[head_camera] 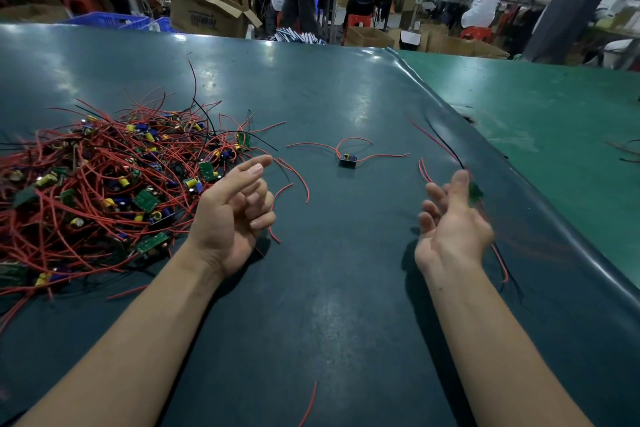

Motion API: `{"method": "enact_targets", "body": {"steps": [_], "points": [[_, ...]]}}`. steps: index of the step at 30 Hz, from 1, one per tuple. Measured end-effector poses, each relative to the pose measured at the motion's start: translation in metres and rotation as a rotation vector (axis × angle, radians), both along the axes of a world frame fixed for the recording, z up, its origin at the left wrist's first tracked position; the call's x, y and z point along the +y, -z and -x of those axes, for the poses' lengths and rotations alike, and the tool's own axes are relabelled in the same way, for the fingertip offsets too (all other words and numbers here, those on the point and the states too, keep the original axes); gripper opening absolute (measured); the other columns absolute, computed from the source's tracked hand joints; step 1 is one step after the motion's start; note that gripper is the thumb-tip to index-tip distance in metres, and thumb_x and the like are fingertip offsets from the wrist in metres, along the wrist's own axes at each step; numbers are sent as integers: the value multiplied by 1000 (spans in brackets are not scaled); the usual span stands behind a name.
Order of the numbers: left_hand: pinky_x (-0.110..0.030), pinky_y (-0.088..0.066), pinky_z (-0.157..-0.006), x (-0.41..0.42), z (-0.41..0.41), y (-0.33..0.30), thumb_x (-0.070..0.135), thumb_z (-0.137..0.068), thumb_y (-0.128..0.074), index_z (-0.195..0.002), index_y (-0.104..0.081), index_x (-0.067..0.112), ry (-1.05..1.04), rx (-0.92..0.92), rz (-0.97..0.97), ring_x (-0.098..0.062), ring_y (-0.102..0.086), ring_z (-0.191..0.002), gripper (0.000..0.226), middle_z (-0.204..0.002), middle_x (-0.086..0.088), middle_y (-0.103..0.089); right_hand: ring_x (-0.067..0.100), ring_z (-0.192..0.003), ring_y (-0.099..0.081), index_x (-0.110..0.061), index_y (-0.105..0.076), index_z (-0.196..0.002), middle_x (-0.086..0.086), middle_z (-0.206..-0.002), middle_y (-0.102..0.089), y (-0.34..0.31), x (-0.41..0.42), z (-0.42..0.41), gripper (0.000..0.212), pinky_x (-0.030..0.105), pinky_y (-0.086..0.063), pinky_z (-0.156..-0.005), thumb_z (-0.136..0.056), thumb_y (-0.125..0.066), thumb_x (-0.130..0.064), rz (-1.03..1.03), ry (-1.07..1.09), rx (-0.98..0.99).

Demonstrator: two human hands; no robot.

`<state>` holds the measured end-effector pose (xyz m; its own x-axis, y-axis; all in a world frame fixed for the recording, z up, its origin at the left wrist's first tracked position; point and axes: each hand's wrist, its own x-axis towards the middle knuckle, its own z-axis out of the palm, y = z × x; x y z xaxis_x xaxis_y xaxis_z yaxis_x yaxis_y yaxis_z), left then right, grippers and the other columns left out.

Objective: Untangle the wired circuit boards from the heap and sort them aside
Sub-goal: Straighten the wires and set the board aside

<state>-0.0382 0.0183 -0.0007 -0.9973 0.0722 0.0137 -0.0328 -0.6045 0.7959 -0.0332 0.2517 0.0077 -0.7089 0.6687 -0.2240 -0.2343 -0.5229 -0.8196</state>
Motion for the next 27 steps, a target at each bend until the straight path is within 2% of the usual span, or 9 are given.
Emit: {"method": "enact_targets", "body": {"steps": [2, 5, 7, 9, 12, 14, 17, 21, 27], "points": [[-19, -19, -41, 0, 0, 0, 20, -88, -51, -106, -59, 13, -7, -13, 24, -8, -22, -50, 20, -58, 6, -30, 2, -39, -54, -11, -59, -80, 3, -76, -67, 4, 3, 2, 19, 12, -41, -39, -91, -69, -24, 110, -55, -79], [-18, -23, -40, 5, 1, 1, 16, -95, -50, -97, -62, 12, -123, -6, 188, -8, -28, -47, 13, -55, 7, -38, 3, -38, -52, -10, -59, -80, 4, -73, -64, 7, 5, 5, 13, 13, -40, -38, -92, -65, -11, 94, -108, -102], [-20, -36, -44, 9, 0, 4, 13, -95, -57, -87, -66, 12, -343, 128, 609, -11, -42, -48, 12, -56, 6, -51, 4, -37, -50, -11, -59, -81, 4, -69, -62, 7, 3, 5, 12, 14, -38, -37, -92, -63, -9, 35, -137, -109], [-27, -46, -61, 11, -4, 10, 15, -91, -65, -84, -68, 14, -536, 327, 1106, -19, -56, -63, 8, -68, 2, -63, 6, -36, -48, -11, -59, -81, 4, -66, -60, 9, 0, 6, 12, 15, -36, -36, -92, -62, -9, -63, -165, -108], [-38, -43, -78, 7, -6, 13, 16, -87, -68, -92, -70, 12, -682, 498, 1466, -29, -55, -86, 7, -86, -5, -66, 8, -36, -45, -13, -57, -80, 2, -63, -59, 12, -9, 5, 14, 17, -34, -34, -94, -61, -10, -246, -216, -99], [-42, -39, -86, -2, -2, 13, 21, -86, -67, -104, -69, 12, -803, 410, 1631, -35, -50, -101, 19, -102, -11, -63, 8, -35, -45, -13, -57, -82, 1, -61, -59, 13, -16, 3, 13, 17, -34, -34, -95, -59, -11, -352, -248, -93], [-48, -36, -94, -22, 2, 11, 27, -86, -63, -120, -61, 9, -825, 45, 1857, -40, -43, -116, 39, -123, -20, -54, 8, -34, -45, -12, -60, -85, -2, -58, -60, 15, -22, 1, 10, 18, -34, -33, -95, -59, -11, -470, -289, -84], [-48, -36, -95, -33, 2, 11, 29, -89, -62, -110, -67, 6, -718, -133, 2003, -41, -47, -112, 31, -120, -20, -54, 9, -34, -46, -14, -61, -84, -5, -56, -62, 17, -24, 1, 10, 18, -33, -33, -95, -59, -14, -585, -324, -91], [-48, -38, -98, -34, 1, 8, 11, -87, -65, -113, -66, 5, -747, -143, 1850, -42, -51, -109, 26, -116, -23, -56, 8, -34, -45, -14, -61, -83, -6, -52, -62, 19, -24, 2, 11, 18, -33, -33, -94, -60, -15, -603, -322, -80]]}}
